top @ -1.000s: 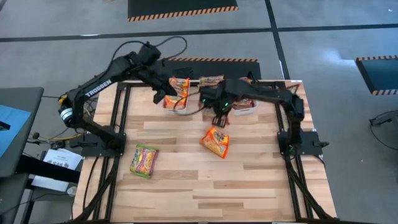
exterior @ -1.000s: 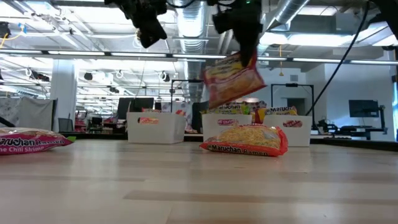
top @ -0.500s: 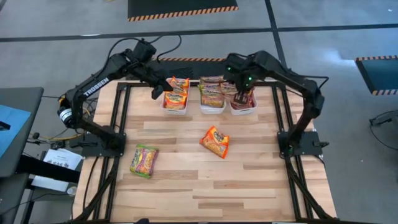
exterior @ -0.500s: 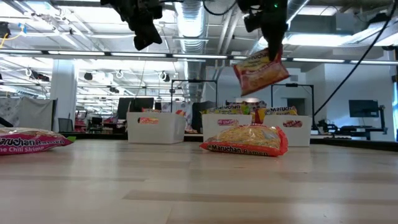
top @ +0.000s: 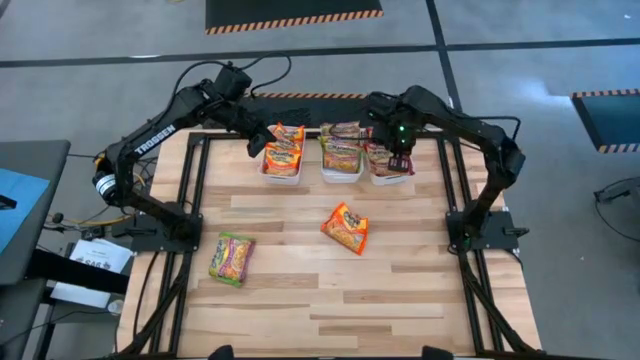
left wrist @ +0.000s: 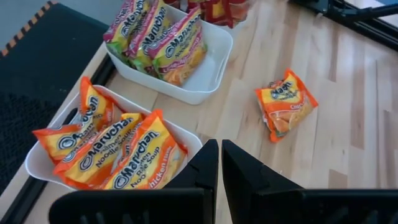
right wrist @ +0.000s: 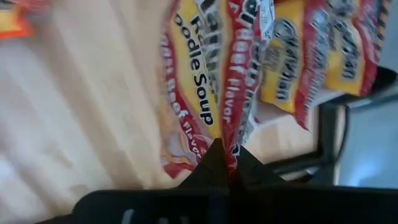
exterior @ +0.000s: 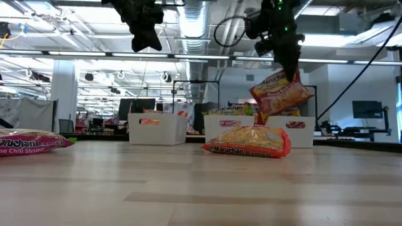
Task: Sort Maruchan noodles
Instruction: Put the red noodle pack into the right white bin
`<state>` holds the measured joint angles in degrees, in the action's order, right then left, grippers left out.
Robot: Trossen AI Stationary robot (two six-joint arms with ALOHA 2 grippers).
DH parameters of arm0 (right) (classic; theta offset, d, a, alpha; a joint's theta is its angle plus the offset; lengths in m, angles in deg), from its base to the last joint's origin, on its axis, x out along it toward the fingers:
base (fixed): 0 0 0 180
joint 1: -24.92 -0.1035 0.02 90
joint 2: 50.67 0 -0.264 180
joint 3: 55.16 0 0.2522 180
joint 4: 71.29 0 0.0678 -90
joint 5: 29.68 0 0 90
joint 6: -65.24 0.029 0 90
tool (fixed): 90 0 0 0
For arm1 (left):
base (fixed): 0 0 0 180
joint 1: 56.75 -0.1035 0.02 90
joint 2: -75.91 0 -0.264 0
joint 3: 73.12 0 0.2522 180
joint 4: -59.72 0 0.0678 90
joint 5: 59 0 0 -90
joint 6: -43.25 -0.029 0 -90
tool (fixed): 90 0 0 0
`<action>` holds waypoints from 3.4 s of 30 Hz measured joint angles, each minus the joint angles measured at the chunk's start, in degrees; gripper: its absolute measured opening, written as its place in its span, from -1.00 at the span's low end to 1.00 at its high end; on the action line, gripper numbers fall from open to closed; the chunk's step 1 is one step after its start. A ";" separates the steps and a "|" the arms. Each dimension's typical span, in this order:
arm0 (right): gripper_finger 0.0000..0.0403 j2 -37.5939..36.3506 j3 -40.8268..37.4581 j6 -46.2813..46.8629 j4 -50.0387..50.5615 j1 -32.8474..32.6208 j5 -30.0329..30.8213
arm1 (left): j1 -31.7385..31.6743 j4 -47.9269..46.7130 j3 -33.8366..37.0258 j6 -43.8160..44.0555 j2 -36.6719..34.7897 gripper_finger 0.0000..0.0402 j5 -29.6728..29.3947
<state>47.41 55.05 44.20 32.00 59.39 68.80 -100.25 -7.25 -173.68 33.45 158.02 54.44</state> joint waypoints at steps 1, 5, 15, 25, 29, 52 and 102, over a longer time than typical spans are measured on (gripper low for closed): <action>-0.98 0.00 -0.93 -0.23 -0.48 0.39 1.87 | 0.00 0.01 0.02 0.04 0.00 -0.97 -0.12; -0.98 0.57 -2.55 -0.47 -0.04 2.63 8.87 | 0.00 0.28 0.02 0.51 0.00 -0.97 -0.16; -0.98 0.57 -2.65 -0.26 -3.30 2.81 4.53 | 0.00 0.26 0.02 0.59 0.02 -0.97 -0.32; -0.98 0.55 -6.66 3.02 -8.92 -0.79 3.61 | 0.00 -0.43 0.02 0.61 0.02 -0.97 -1.78; -0.98 0.55 -10.22 3.18 -11.99 -0.57 4.09 | 0.00 -0.52 0.02 0.62 0.02 -0.97 -1.82; -0.72 0.57 -15.20 3.62 -21.18 0.06 5.49 | 0.02 0.22 0.02 5.13 0.02 -0.97 -1.80; -0.05 -1.58 -25.13 31.21 -18.94 1.01 -0.91 | 0.04 -2.42 0.04 2.75 0.04 -0.97 -1.80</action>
<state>45.83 29.92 75.41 13.06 60.40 67.89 -100.21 -9.67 -173.64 36.20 158.06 52.65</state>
